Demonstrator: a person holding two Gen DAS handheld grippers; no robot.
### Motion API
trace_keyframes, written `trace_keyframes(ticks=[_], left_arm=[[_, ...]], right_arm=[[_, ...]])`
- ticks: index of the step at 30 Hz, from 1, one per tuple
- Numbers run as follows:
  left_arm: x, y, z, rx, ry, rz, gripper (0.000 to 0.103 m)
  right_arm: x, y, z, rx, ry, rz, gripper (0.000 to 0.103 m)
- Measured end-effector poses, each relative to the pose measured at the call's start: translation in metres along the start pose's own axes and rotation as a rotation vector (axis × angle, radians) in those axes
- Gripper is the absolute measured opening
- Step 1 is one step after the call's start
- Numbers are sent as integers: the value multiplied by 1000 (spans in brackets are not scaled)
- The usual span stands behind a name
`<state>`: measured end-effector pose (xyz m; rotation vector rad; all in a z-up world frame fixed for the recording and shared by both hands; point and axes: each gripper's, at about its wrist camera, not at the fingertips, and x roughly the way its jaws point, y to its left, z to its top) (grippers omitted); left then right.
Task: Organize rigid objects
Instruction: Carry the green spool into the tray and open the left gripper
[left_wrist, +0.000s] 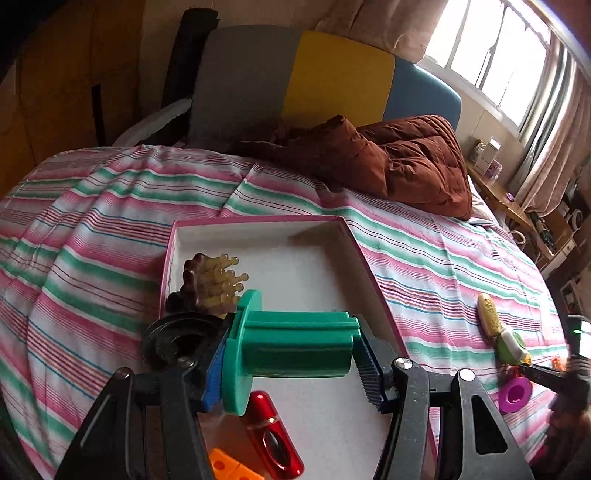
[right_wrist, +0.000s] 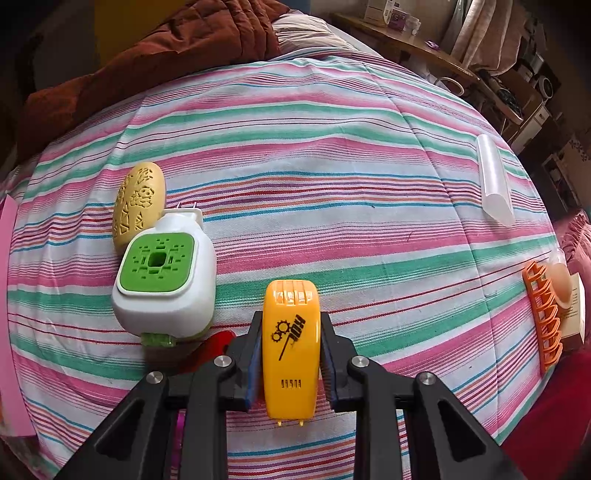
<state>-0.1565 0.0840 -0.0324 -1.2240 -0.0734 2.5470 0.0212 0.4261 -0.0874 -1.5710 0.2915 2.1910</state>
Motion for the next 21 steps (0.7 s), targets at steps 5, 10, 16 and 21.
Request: trace_keyframes(ticks=[5,10,16,21], left_arm=[[9,-6,5,72,4,32,63],[2,-2,0,70,-18,51,68],[-21,-2,-9,67,-59,58,70],[-47,-2,-27,39,-102,59,77]], right_arm=[[0,0,0,-2,-1,3,26],[2,-1,2,1,0,8,26],[1,0,1,-1,-1,5,26],[0,-7,2,44,-2,23,26]])
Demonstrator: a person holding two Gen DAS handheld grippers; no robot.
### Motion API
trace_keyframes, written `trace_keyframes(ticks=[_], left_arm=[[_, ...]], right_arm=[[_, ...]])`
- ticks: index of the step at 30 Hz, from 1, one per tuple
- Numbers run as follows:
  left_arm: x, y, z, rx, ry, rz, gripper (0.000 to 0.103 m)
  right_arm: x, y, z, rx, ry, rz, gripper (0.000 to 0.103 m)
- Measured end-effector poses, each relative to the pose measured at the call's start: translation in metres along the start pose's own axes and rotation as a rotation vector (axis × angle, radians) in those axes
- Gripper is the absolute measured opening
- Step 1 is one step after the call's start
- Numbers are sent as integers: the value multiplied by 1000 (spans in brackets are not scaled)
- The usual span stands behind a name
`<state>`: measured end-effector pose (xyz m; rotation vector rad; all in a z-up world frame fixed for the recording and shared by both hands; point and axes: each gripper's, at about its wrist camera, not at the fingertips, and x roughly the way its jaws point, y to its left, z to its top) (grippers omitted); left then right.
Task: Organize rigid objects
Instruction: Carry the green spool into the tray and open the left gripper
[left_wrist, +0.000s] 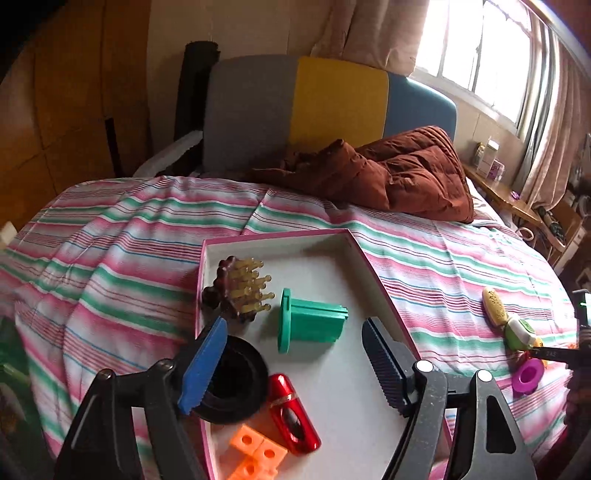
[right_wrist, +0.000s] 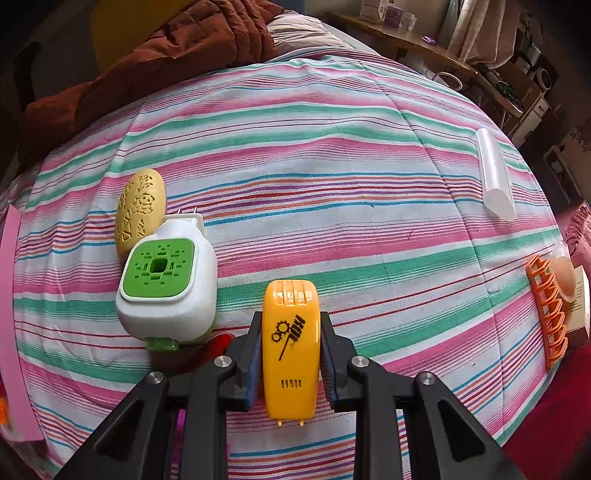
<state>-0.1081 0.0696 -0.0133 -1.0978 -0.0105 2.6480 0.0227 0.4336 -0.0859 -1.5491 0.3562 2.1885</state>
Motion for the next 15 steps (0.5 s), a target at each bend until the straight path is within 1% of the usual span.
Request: trace_keyframes(ticks=[3,7,11,13,15], left_arm=[[-14,0,-14,-14,1,14,77],[-29,-2,-36,-20,15,35,77],[-39,-3,-52,-18,20,53,77],[-44,-3,-56,-18,20,58,77],[-48,-3,-58,-16,14,69,77]], right_arm=[[-4,-8,2,40,-22,0,26],[-19,-15,4,84,-96,23,26],[-40,-15,6,90,-209,88,26],[-51,-12,6,69,-264,137,26],[-61,-2,5,28,-295,191,26]])
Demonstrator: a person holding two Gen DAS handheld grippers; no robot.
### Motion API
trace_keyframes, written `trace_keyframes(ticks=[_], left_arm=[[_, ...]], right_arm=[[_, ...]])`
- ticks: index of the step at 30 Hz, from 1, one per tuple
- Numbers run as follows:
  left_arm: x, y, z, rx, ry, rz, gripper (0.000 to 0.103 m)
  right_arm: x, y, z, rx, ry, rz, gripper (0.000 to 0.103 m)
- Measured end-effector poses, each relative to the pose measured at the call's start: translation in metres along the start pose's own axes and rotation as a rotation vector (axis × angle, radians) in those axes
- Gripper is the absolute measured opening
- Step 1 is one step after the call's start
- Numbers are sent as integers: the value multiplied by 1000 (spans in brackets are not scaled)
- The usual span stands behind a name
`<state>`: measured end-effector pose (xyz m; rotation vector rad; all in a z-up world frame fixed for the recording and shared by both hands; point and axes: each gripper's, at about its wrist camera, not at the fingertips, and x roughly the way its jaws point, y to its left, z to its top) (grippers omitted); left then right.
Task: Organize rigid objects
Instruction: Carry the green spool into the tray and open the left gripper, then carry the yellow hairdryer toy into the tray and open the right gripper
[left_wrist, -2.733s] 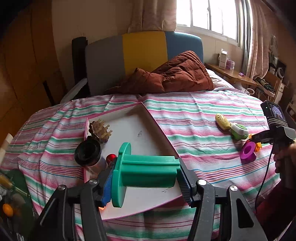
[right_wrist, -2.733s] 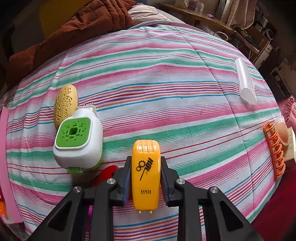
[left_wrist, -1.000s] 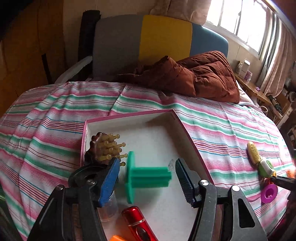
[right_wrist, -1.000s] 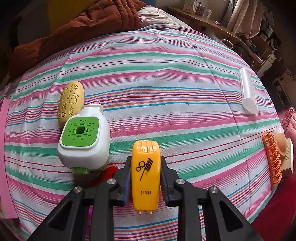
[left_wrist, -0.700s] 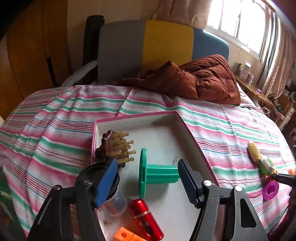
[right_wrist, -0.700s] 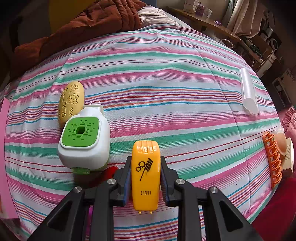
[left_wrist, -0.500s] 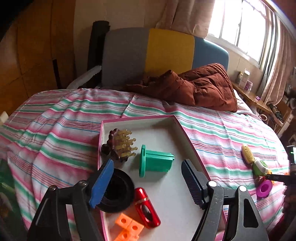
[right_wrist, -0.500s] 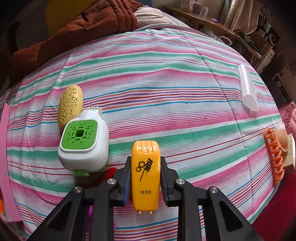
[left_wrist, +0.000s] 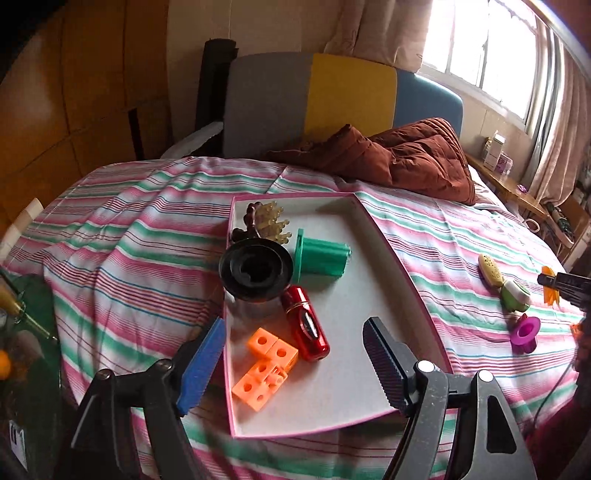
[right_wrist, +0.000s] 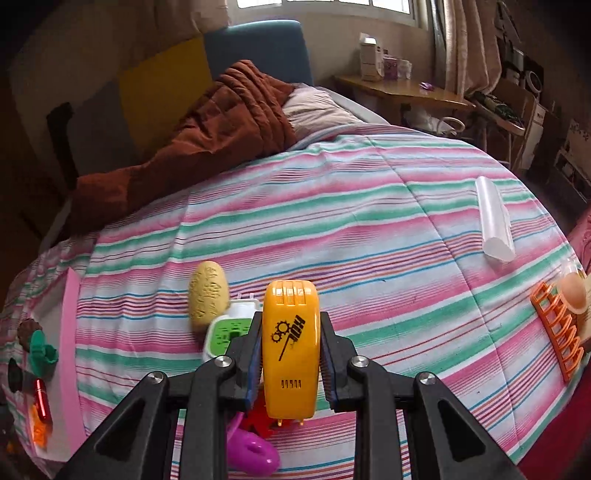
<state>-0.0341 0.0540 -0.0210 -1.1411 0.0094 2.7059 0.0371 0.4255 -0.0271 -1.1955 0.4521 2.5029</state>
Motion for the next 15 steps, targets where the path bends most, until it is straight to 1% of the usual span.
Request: trace_keyframes(ticks=[3,6,12,15], left_arm=[[-4,1,-3,11,-12,9,77],[-8,3,-3,17,-23,14,77],[-14,13,-5,3,-38,33,77],[-18,19,-6,2,-49,58,77]], right_arm=[[-11,25,-4,-71,-12,77,26],[-20,57,-10,-136,6,164,26],[-28,147,-26,-321,69,326,26],[-30,189,-39,-406,102,386,26]])
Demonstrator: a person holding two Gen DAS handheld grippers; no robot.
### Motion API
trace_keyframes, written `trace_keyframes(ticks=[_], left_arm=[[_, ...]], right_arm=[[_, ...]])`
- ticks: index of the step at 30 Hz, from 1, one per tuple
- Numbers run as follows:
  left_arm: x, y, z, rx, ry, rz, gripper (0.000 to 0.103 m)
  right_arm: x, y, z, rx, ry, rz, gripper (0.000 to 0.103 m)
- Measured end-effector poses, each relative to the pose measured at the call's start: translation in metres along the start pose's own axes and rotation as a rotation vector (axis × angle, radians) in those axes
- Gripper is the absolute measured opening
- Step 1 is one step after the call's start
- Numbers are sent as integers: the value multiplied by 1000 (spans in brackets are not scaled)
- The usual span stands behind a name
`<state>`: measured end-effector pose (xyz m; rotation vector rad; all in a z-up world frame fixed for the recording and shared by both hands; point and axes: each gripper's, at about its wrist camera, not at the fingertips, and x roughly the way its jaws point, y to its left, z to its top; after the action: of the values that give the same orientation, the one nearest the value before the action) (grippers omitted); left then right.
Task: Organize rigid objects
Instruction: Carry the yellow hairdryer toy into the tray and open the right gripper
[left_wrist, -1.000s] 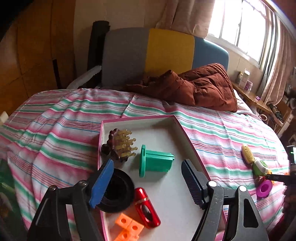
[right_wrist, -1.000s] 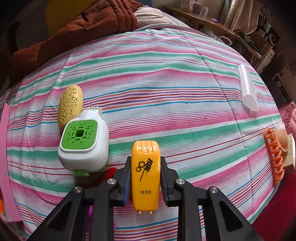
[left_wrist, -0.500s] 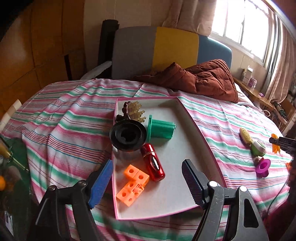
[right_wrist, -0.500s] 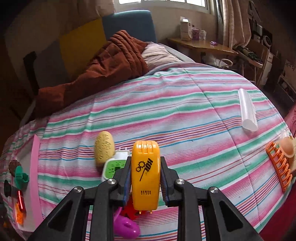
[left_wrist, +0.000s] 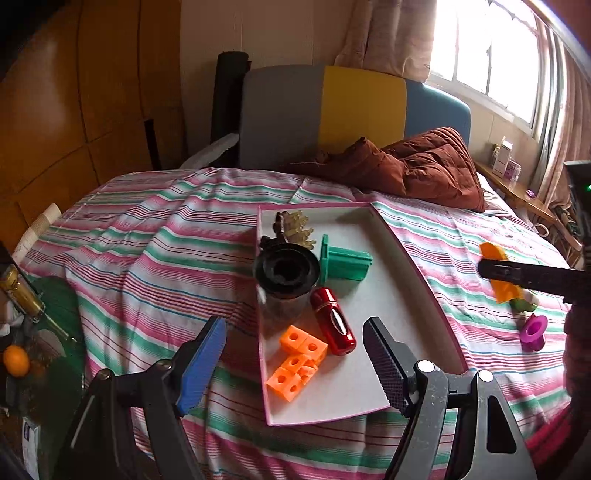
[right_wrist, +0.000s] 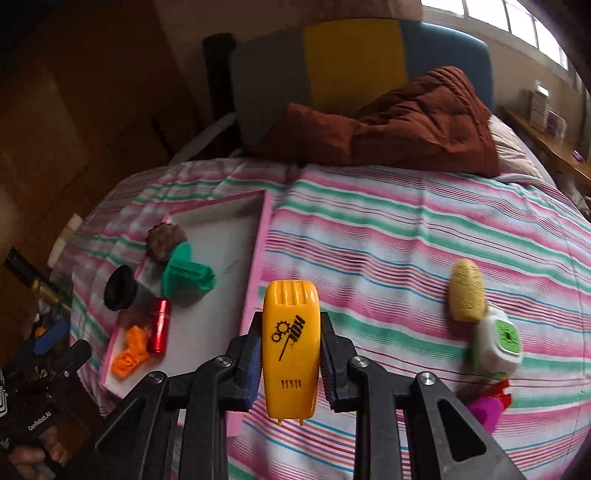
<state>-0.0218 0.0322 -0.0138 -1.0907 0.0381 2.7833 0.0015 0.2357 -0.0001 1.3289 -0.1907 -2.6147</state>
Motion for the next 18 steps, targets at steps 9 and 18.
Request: trace_keyframes(ticks=[9,18], left_arm=[[-8,17,-3,-5,-21,52,77],[-9,26,-6,-19,-17,66,77]], right_arm=[[59,67,8,-110,123,21,26],[99,89,11,-118,200,13,26]])
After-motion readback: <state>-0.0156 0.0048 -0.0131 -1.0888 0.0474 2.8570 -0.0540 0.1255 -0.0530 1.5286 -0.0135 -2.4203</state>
